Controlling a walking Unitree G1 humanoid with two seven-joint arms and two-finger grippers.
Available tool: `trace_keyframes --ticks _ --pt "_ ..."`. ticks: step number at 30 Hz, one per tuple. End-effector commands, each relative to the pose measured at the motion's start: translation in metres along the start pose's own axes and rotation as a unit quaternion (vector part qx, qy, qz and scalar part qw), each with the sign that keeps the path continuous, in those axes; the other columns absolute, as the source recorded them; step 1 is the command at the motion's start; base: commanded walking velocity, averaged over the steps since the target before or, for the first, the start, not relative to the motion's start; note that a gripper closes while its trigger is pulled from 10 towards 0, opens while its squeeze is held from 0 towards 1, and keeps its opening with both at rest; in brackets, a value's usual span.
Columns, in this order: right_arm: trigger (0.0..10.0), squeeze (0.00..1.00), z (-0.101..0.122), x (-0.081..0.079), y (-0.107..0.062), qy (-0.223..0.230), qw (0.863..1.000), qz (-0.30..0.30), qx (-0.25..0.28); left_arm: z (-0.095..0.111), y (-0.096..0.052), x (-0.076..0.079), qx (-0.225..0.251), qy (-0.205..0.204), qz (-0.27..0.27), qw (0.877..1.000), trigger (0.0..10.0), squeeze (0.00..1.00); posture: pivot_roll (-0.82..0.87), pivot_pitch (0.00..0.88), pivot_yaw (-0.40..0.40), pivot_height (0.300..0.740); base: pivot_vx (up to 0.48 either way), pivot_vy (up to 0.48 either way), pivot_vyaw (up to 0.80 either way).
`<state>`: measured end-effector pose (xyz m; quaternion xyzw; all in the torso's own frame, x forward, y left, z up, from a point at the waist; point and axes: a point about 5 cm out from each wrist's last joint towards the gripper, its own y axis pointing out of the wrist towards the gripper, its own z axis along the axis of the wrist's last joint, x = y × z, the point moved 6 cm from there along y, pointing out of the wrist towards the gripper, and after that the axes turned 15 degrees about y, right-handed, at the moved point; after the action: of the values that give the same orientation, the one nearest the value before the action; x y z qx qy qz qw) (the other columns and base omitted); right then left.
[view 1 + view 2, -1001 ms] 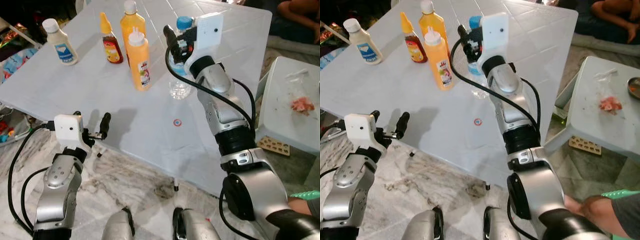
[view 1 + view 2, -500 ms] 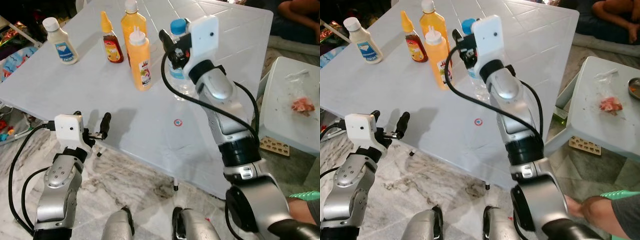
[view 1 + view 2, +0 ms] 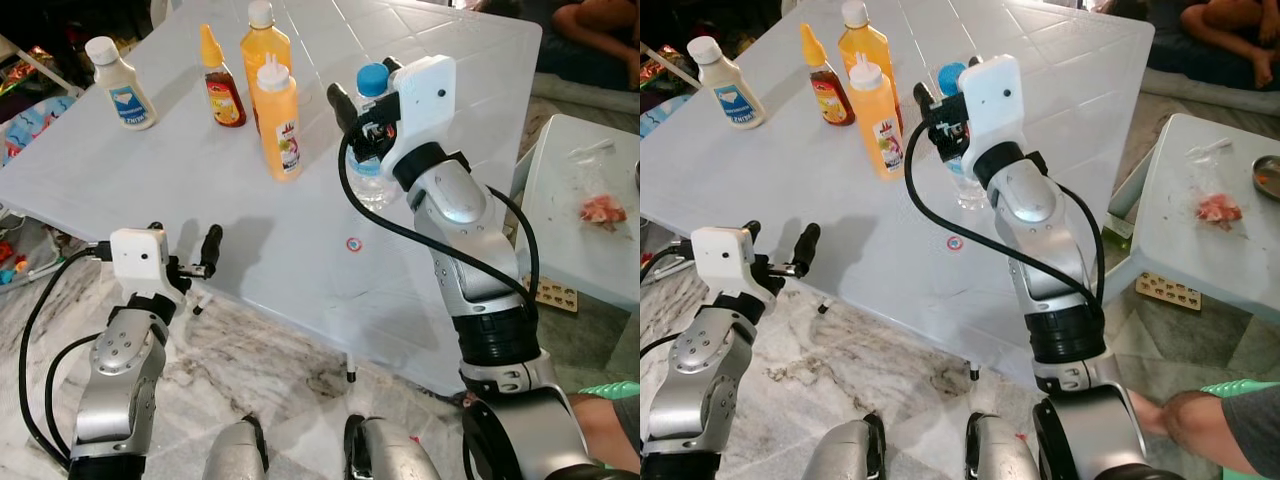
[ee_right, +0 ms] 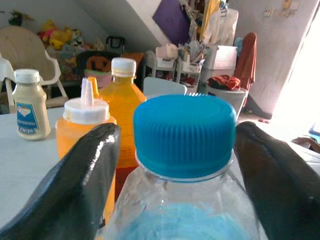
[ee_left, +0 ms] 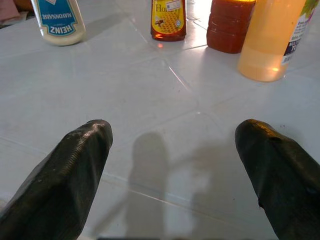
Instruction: Restocking fridge
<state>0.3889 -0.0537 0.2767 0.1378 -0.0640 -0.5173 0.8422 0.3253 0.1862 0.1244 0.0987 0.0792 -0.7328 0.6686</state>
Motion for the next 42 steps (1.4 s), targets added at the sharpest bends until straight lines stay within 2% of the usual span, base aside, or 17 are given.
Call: trace_keyframes --ticks 1,2,3,10,18,19,21,42 --pt "10.0 0.35 0.012 -0.005 0.001 -0.006 1.0 0.013 0.011 -0.004 0.0 0.001 -0.008 0.005 0.0 1.0 10.0 0.0 0.05 0.171 0.009 0.74 0.0 0.0 0.0" --pt "10.0 0.12 0.013 -0.006 0.001 -0.007 1.0 0.013 0.011 -0.004 0.001 0.001 -0.008 0.005 0.0 1.0 10.0 0.0 0.05 0.169 0.007 0.74 0.0 0.0 0.0" --pt "10.0 0.0 0.014 -0.006 0.0 -0.012 1.0 0.014 0.008 -0.004 0.001 0.001 -0.008 0.005 0.001 1.0 10.0 0.0 0.04 0.168 0.006 0.74 0.0 0.0 0.0" --pt "10.0 0.0 0.019 -0.005 -0.005 -0.034 0.999 0.013 0.009 -0.005 0.002 0.002 -0.009 0.002 0.002 1.0 10.0 0.0 0.04 0.162 0.002 0.74 0.0 0.0 0.0" --pt "10.0 0.0 0.018 -0.007 -0.011 -0.028 1.0 0.007 0.006 -0.006 0.004 0.004 -0.008 0.0 0.0 1.0 10.0 0.0 0.03 0.157 0.002 0.74 0.0 0.0 0.0" --pt "4.0 0.0 0.018 -0.006 -0.01 -0.028 1.0 0.002 0.007 -0.007 0.005 0.005 -0.008 0.0 -0.001 1.0 10.0 0.0 0.02 0.154 0.002 0.74 0.0 0.0 0.0" --pt "0.0 0.0 0.018 -0.005 -0.01 -0.025 1.0 -0.001 0.006 -0.006 0.006 0.006 -0.007 -0.001 -0.002 1.0 10.0 0.0 0.02 0.153 0.001 0.74 0.0 0.0 0.0" --pt "0.0 0.0 0.015 0.0 -0.012 -0.024 0.999 -0.022 -0.002 -0.008 0.006 0.007 -0.008 -0.001 -0.004 1.0 10.0 0.0 0.02 0.158 0.004 0.74 0.0 0.0 0.0"
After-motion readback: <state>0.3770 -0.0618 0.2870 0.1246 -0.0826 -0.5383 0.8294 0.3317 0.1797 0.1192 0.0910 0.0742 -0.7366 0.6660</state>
